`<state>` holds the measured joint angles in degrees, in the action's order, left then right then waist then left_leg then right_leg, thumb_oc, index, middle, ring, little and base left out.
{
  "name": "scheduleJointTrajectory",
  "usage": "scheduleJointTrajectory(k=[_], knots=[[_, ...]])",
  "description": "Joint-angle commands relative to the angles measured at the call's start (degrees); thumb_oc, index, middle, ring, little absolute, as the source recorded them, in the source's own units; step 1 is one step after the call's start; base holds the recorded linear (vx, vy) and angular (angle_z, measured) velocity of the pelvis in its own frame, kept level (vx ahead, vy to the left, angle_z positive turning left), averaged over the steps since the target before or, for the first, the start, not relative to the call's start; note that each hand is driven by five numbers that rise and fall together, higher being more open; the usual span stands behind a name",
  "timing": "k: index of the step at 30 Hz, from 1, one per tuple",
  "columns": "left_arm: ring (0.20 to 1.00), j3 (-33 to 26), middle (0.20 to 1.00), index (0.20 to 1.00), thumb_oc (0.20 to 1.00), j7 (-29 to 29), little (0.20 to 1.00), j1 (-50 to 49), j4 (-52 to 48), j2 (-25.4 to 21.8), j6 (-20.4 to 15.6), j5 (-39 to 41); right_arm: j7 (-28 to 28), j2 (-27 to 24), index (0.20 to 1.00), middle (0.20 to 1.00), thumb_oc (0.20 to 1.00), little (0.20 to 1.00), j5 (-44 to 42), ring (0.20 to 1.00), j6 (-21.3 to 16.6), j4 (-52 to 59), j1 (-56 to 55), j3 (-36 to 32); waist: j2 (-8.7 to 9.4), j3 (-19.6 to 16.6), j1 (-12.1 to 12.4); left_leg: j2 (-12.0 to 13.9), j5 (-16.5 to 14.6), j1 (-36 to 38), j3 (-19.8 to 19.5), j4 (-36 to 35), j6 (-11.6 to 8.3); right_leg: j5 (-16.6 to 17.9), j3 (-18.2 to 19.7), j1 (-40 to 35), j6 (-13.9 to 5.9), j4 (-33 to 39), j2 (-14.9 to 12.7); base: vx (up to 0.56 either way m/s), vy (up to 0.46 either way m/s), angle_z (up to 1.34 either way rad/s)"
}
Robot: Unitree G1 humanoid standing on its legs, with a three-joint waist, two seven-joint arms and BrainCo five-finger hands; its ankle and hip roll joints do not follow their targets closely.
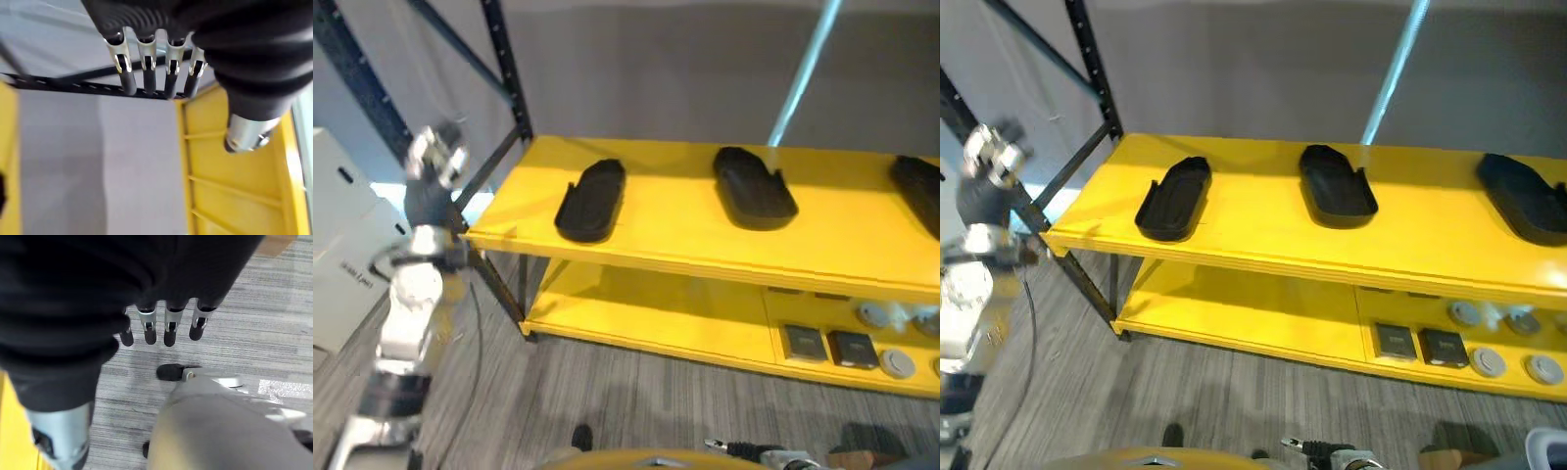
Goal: Move parts from the plastic box to the shelf.
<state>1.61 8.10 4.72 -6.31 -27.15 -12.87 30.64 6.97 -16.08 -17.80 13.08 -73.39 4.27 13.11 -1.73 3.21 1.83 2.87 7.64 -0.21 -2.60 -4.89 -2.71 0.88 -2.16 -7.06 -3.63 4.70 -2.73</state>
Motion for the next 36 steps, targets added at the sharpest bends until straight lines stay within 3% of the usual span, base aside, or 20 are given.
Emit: scheduleJointTrajectory(k=[1, 8, 21, 28, 36], knots=[[0.2, -0.2, 0.2, 0.2, 0.2, -6.9, 0.2, 7.1, -0.8, 0.1, -2.0, -0.9, -1.4, 0.4, 1.0, 1.0, 1.0, 1.0, -1.7, 1.0, -1.4, -3.2, 1.5, 0.1, 1.02, 3.5, -0.8, -1.7, -5.0, 3.3, -0.1, 1.5, 1.28, 3.3, 0.1, 2.6, 0.73, -1.0, -1.3, 0.0, -0.012, 0.09], [0.2, 4.1, 0.2, 0.2, 0.2, -8.1, 0.2, 3.3, 0.2, 0.1, -0.4, -2.4, -1.5, -0.7, 1.0, 1.0, 1.0, 1.0, -1.5, 1.0, 0.5, -3.3, 1.1, -0.8, 0.76, 4.6, -0.5, -2.2, -5.3, 3.4, -0.7, 1.3, 1.54, 3.5, -0.5, 2.6, 0.47, -1.0, -1.3, 0.04, -0.001, 0.02], [0.2, 8.7, 0.2, 0.2, 0.2, -2.4, 0.2, 7.5, 11.3, 0.8, -2.9, -2.9, -3.5, -0.8, 1.0, 1.0, 1.0, 1.0, -3.7, 1.0, -1.5, -0.5, -2.0, 0.1, 0.81, 6.5, -5.2, -1.6, -5.5, 2.2, 1.7, 0.9, 1.96, 4.0, 3.7, 5.4, 0.29, -1.0, -0.1, 0.08, -0.002, -0.08], [0.2, 9.6, 0.2, 0.2, 0.2, 0.6, 0.2, 11.9, 14.0, 3.1, -3.3, -3.9, -3.8, -0.7, 1.0, 1.0, 1.0, 1.0, -6.5, 1.0, -2.7, 0.9, -3.0, -0.9, 0.99, 10.1, -7.4, -1.7, -6.9, -0.2, 1.3, 4.7, 3.17, 2.1, 5.0, 8.8, 1.12, -6.3, 0.1, -0.02, -0.002, -0.06], [0.2, 11.5, 0.2, 0.2, 0.2, 2.6, 0.2, 16.1, 19.0, 5.1, -5.0, -6.3, -4.0, -1.5, 1.0, 1.0, 1.0, 1.0, -8.0, 1.0, -4.4, 2.4, -3.4, -0.1, 0.39, 14.9, -9.6, -3.9, -9.4, -4.3, 1.2, 12.7, 4.47, -0.5, 5.2, 12.9, 2.02, -13.8, 0.0, -0.02, 0.032, -0.01]])
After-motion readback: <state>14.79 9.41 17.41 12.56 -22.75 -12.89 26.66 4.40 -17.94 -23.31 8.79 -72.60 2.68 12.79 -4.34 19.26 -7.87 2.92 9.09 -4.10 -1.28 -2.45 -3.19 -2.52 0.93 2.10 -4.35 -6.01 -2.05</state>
